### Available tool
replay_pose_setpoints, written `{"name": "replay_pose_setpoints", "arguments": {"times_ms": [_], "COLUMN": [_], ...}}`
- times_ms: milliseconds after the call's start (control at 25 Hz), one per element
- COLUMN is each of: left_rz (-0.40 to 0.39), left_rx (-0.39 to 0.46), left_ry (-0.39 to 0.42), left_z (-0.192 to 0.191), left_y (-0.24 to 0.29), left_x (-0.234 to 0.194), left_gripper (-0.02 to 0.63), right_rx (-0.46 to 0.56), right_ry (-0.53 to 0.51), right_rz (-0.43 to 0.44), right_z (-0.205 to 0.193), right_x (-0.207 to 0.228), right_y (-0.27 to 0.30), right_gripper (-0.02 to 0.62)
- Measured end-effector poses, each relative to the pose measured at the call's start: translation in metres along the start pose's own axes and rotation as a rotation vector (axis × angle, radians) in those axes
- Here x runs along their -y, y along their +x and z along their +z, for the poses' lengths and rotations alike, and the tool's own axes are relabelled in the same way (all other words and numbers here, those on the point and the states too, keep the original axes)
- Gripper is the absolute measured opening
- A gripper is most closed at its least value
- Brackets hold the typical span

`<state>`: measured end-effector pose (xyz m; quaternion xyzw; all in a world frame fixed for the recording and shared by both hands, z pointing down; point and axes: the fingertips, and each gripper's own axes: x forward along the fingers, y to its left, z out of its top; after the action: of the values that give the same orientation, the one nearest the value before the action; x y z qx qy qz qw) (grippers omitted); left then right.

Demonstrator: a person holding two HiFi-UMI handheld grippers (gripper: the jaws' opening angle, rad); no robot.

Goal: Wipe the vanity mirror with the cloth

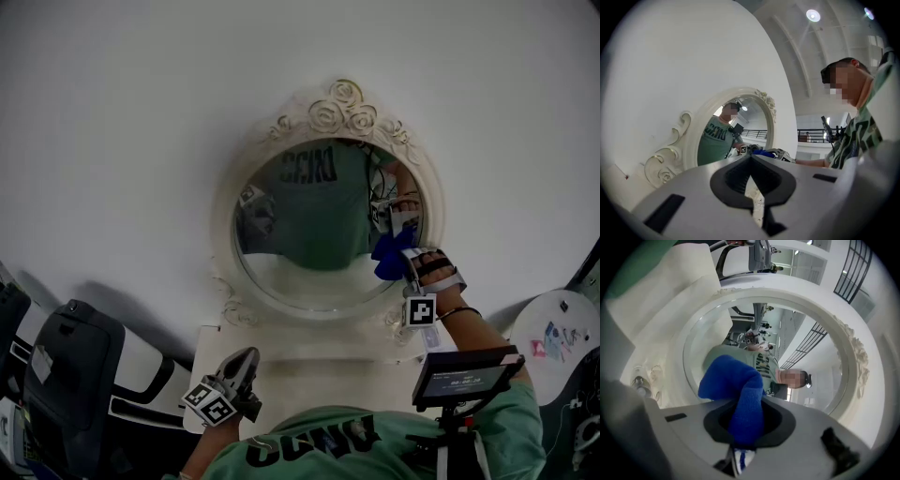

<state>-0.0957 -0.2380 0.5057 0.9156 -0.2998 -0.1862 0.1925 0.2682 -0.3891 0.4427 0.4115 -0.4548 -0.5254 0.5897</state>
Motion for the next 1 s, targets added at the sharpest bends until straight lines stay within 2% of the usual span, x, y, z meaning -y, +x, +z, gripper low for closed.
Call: {"name": "replay_pose_setpoints", "arguments": {"times_ms": [160, 400, 560, 720, 880, 1000], "left_rz": [0.055, 0.157, 0.24, 0.295, 0.308, 0.266], "left_rx": [0.038, 0.082, 0.117, 0.137, 0.129, 0.112], "left_ry": [0.003, 0.011, 0.014, 0.017, 0.005, 0.009], "left_z": [0.008, 0.024, 0.036, 0.041, 0.041, 0.04], "left_y": [-0.024, -0.087, -0.131, -0.159, -0.162, -0.14], "left_x": [-0.006, -0.032, -0.048, -0.057, -0.064, -0.059], "left_gripper": [0.0, 0.0, 0.0, 0.0, 0.0, 0.0], "right_rx": [0.166, 0.448, 0.545, 0.566, 0.56, 0.561], "right_ry": [-0.007, -0.034, -0.071, -0.054, -0.076, -0.048], "right_rz": [-0.057, -0.111, -0.107, -0.054, -0.091, -0.076], "right_z": [0.082, 0.269, 0.356, 0.387, 0.379, 0.362], "right_x": [0.029, 0.062, 0.066, 0.058, 0.059, 0.052], "right_y": [0.002, 0.022, 0.035, 0.05, 0.052, 0.048], "right_gripper": [0.051, 0.051, 0.051, 0.051, 0.051, 0.051]}}
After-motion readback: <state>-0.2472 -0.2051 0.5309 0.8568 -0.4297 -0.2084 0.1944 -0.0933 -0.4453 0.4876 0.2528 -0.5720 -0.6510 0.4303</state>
